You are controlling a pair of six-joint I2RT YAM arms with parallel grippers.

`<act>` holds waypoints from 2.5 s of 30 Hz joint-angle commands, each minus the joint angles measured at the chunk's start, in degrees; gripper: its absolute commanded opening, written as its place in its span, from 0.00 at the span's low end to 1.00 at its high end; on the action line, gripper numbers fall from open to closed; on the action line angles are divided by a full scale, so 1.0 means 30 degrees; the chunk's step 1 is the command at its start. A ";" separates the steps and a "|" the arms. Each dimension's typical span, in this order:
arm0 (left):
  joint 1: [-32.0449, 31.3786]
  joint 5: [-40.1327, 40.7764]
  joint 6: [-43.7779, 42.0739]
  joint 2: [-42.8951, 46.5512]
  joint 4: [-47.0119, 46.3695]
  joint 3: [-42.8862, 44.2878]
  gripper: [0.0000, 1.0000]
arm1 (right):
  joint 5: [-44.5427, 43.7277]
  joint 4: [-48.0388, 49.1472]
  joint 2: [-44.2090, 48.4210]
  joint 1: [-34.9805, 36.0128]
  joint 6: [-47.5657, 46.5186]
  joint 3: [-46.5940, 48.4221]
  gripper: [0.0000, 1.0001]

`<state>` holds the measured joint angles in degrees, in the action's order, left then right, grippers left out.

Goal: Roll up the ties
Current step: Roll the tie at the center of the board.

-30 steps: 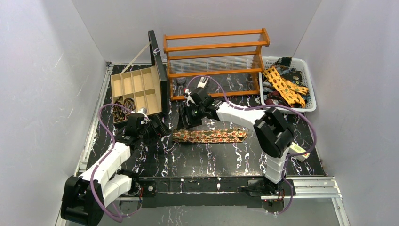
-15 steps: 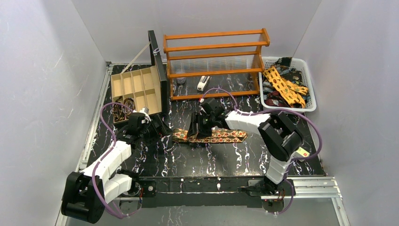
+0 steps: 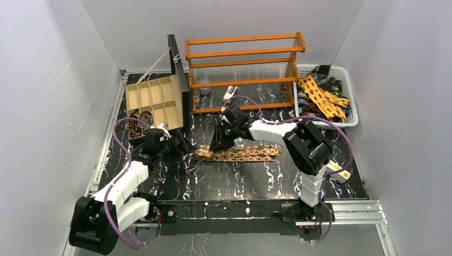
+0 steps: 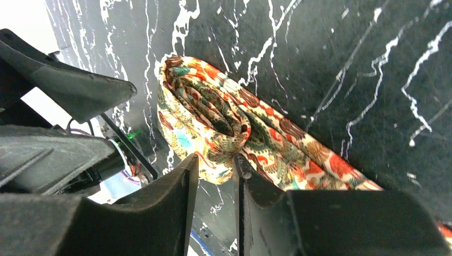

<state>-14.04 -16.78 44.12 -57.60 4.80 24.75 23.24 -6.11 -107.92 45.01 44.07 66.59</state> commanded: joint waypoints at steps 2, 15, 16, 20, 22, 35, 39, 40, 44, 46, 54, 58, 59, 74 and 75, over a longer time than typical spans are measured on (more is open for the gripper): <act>0.0081 -0.0426 0.0173 0.0103 -0.0149 -0.0158 0.83 | 0.1824 -0.0205 -0.1020 -0.0333 -0.1427 0.1555 0.36; 0.0085 -0.0146 -0.0085 0.0708 0.0771 -0.0063 0.83 | 0.1301 -0.1549 -0.0572 -0.0482 -0.2134 0.2226 0.50; 0.0089 -0.0132 -0.0083 0.0740 0.0759 -0.0075 0.83 | 0.1256 -0.1631 -0.0434 -0.0494 -0.2172 0.2277 0.51; 0.0089 0.0034 -0.0127 0.0746 0.0706 -0.0132 0.84 | 0.1482 -0.1415 -0.0106 -0.0501 -0.1854 0.2029 0.52; 0.0089 0.0018 -0.0126 0.0652 0.0569 -0.0187 0.84 | 0.1765 -0.0497 -0.0085 -0.0501 -0.1071 0.1466 0.51; 0.0081 -0.0347 -0.0348 -0.0040 0.0429 -0.0031 0.82 | 0.2156 0.1296 -0.0824 -0.0488 0.0898 -0.0123 0.47; 0.0099 -0.0074 0.0360 0.0330 0.0122 -0.0453 0.81 | 0.1985 0.1515 -0.0970 -0.0478 0.0920 -0.0261 0.47; 0.0091 -0.0045 0.0580 0.0557 -0.0157 -0.0811 0.81 | 0.1818 0.1579 -0.0970 -0.0485 0.0973 -0.0367 0.46; 0.0085 -0.0151 0.1055 0.0991 -0.0787 -0.1506 0.81 | 0.1657 0.1889 -0.0956 -0.0501 0.1112 -0.0980 0.42; 0.0083 -0.0226 0.0959 0.0795 -0.0941 -0.1516 0.81 | 0.1822 0.1890 -0.1114 -0.0503 0.1125 -0.1006 0.41; 0.0082 -0.0651 0.0567 -0.0017 -0.1280 -0.0839 0.80 | 0.2192 0.1229 -0.0509 -0.0482 0.0379 -0.0271 0.47; 0.0082 -0.0697 0.0472 0.0141 -0.1321 -0.0744 0.80 | 0.2081 0.0688 0.0007 -0.0503 0.0174 0.0354 0.52; 0.0096 -0.0695 0.0492 0.0156 -0.1370 -0.0787 0.80 | 0.2130 0.0886 0.0089 -0.0503 0.0262 0.0362 0.52; 0.0082 -0.1161 0.0972 -0.0423 -0.3201 -0.1397 0.82 | 0.1843 0.1887 -0.1592 -0.0531 0.1006 -0.0105 0.37; 0.0089 -0.1306 0.0844 -0.0610 -0.3674 -0.1498 0.82 | 0.1932 0.1769 -0.1770 -0.0532 0.0908 -0.0066 0.34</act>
<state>-14.04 -19.00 47.05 -57.98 -2.52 20.62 28.49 -2.33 -111.26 43.83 46.98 66.22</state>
